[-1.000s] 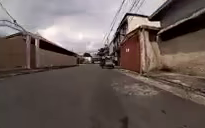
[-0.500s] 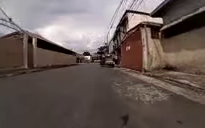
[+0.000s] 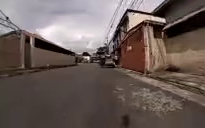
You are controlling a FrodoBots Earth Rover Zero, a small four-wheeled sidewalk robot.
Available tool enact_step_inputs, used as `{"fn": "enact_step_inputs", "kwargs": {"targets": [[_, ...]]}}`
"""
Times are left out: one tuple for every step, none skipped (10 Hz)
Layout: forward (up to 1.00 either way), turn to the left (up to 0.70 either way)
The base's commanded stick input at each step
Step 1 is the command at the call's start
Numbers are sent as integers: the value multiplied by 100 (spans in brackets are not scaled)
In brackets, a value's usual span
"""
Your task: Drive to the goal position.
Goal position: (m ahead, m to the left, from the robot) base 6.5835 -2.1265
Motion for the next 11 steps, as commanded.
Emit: {"fn": "enact_step_inputs", "kwargs": {"targets": [[70, 0], [70, 0], [70, 0], [70, 0], [70, 0], [70, 0], [70, 0], [70, 0], [70, 0], [70, 0], [70, 0]]}}
